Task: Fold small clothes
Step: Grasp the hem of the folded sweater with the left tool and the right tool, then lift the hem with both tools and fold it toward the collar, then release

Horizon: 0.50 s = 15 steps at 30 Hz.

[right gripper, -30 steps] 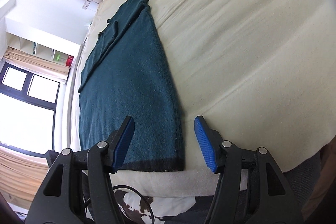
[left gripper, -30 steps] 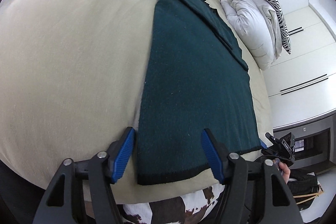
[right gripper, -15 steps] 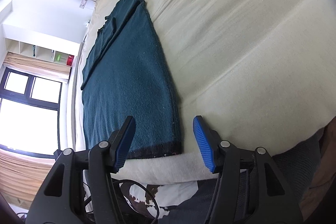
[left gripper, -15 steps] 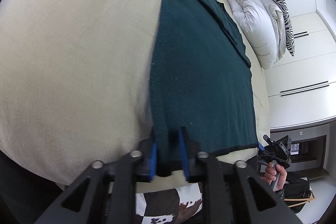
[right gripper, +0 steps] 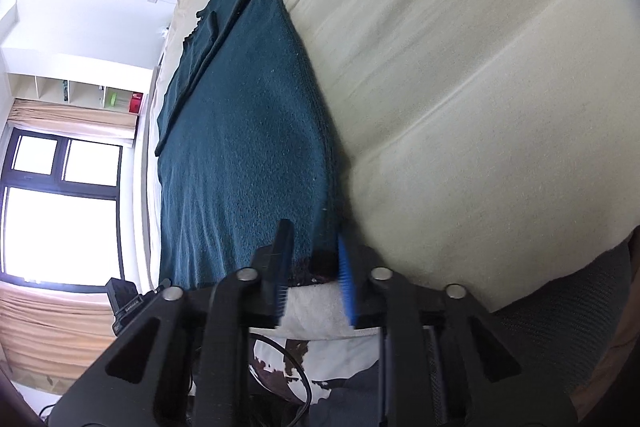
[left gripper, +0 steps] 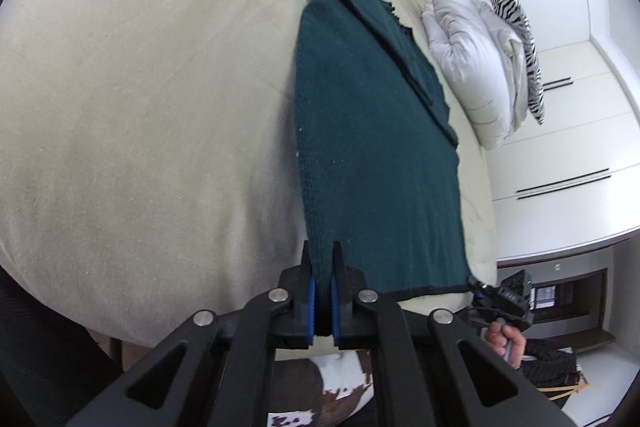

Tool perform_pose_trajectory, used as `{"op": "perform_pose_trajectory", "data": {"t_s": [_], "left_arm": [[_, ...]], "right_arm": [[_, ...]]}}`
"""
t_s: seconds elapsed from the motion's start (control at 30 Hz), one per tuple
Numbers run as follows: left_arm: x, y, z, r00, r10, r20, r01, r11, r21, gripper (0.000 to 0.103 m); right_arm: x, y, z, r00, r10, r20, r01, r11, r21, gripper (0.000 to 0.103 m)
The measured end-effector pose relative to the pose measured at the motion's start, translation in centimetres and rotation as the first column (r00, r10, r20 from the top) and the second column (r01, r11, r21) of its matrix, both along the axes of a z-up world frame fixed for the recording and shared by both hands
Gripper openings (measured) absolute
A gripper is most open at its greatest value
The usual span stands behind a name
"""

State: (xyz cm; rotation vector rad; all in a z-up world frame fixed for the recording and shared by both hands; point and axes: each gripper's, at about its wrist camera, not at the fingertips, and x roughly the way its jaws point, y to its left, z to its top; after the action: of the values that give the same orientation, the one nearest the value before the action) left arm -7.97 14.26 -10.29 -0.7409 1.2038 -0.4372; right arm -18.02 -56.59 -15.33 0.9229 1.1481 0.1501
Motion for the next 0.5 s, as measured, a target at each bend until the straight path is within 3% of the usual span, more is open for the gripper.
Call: {"op": "perform_pose_trajectory", "data": {"t_s": [0.1,0.5], "left_arm": [[0.1,0.8,0.5,1.000,0.030,-0.001,-0.030,0.995,-0.093,0.006],[3.0,2.6,6.1,0.983,0.143,0.119,-0.107,0.959,-0.263,0.006]], "right_arm": [[-0.1,0.4,1.0,0.999,0.012,0.045,-0.011,1.000,-0.013,0.007],[3.0,2.1,8.2,0.967,0.026,0.253,-0.026,1.000,0.000,0.006]]}}
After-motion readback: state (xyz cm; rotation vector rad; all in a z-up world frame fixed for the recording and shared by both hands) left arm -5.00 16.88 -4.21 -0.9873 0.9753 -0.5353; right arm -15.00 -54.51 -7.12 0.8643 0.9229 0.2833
